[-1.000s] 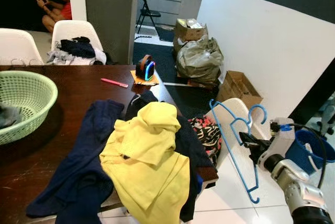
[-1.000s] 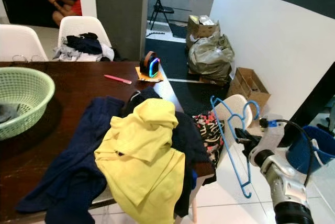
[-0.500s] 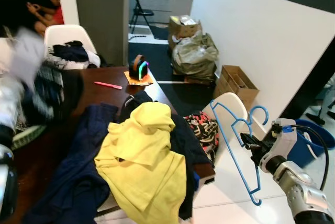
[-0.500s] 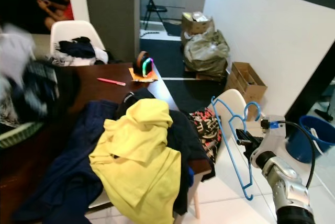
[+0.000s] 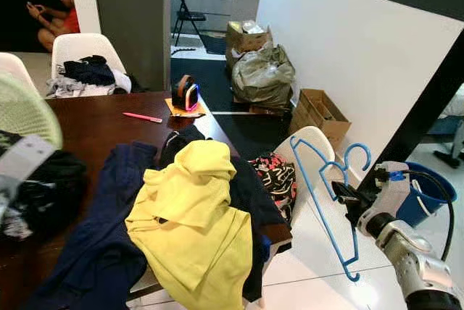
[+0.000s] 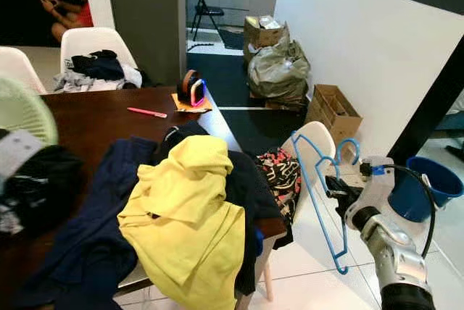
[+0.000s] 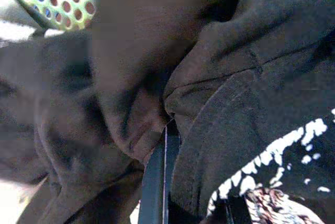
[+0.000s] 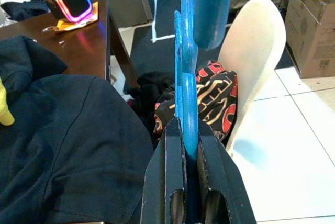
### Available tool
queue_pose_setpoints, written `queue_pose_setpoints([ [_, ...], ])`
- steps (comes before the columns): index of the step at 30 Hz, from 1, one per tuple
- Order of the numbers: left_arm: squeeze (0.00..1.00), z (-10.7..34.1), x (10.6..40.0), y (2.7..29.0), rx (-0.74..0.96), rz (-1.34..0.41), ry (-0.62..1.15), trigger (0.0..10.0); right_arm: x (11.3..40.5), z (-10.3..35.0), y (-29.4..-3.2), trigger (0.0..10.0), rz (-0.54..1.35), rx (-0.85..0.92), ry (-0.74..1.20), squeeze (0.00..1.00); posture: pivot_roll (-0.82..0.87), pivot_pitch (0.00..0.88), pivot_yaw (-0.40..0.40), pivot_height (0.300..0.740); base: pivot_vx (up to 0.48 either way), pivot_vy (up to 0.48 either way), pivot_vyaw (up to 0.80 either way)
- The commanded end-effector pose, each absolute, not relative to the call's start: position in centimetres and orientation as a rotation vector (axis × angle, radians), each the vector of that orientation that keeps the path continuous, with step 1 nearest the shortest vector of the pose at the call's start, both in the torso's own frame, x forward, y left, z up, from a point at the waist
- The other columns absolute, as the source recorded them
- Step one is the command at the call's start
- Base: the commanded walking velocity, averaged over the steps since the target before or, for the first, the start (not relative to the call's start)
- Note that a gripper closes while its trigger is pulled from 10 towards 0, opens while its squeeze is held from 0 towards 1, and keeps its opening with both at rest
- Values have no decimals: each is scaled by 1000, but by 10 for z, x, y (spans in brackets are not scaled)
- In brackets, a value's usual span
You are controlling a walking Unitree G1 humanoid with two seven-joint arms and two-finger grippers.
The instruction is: Hang hanger
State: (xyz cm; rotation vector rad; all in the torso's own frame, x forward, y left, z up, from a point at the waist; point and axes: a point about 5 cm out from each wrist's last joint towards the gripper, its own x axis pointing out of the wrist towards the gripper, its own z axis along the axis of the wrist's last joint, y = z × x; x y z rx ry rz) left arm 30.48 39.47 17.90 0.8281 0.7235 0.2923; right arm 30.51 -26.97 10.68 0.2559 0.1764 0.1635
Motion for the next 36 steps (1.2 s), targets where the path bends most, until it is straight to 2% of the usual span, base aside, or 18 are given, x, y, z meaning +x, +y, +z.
queue_pose_setpoints([
  [1, 0, 178, 302, 396, 843, 289, 749, 10000, 307, 109, -270, 10000, 154, 276, 169, 0, 10, 0, -132, 740, 0, 0, 0],
  [3, 0, 180, 302, 396, 846, 293, 741, 10000, 307, 109, -271, 10000, 152, 278, 168, 0, 10, 0, -132, 740, 0, 0, 0],
  [5, 0, 204, 309, 390, 849, 334, 592, 10000, 306, 109, -272, 10000, 147, 283, 165, 0, 11, 0, -129, 740, 0, 0, 0],
  [6, 0, 204, 309, 390, 849, 334, 592, 10000, 306, 109, -272, 10000, 147, 283, 165, 0, 11, 0, -129, 740, 0, 0, 0],
  [9, 0, 267, 318, 382, 857, 457, 271, 10000, 306, 109, -273, 10000, 143, 287, 164, 0, 15, 0, -131, 740, 0, 0, 0],
  [11, 0, 281, 318, 380, 878, 480, 211, 10000, 306, 108, -273, 10000, 143, 287, 164, 0, 16, 0, -130, 740, 0, 0, 0],
  [18, 0, 306, 313, 378, 917, 554, 102, 10000, 307, 107, -273, 10000, 141, 292, 163, 0, 20, 0, -126, 740, 0, 0, 0],
  [24, 0, 299, 304, 384, 929, 600, 129, 10000, 308, 106, -273, 10000, 140, 296, 163, 0, 23, 0, -126, 740, 0, 0, 0],
  [25, 914, 293, 301, 387, 924, 614, 150, 10000, 308, 106, -272, 10000, 141, 298, 163, 0, 24, 0, -124, 740, 0, 0, 0],
  [26, 914, 287, 297, 390, 916, 621, 168, 10000, 308, 106, -272, 10000, 141, 300, 163, 0, 28, 0, -126, 740, 0, 0, 0],
  [27, 1000, 278, 295, 390, 889, 595, 194, 10000, 309, 106, -271, 10000, 143, 303, 163, 0, 32, 0, -126, 740, 0, 0, 0],
  [31, 1000, 270, 294, 388, 857, 561, 218, 10000, 309, 106, -271, 10000, 145, 306, 162, 0, 32, 0, -126, 740, 0, 0, 0],
  [32, 1000, 266, 296, 382, 799, 504, 205, 10000, 310, 106, -270, 10000, 146, 307, 163, 0, 38, 0, -126, 740, 0, 0, 0],
  [33, 1000, 265, 302, 361, 687, 354, 144, 10000, 311, 105, -269, 10000, 148, 309, 164, 0, 40, 0, -125, 740, 0, 0, 0],
  [36, 1000, 267, 303, 351, 606, 313, 106, 10000, 311, 105, -269, 10000, 148, 310, 164, 0, 40, 0, -125, 740, 0, 0, 0],
])
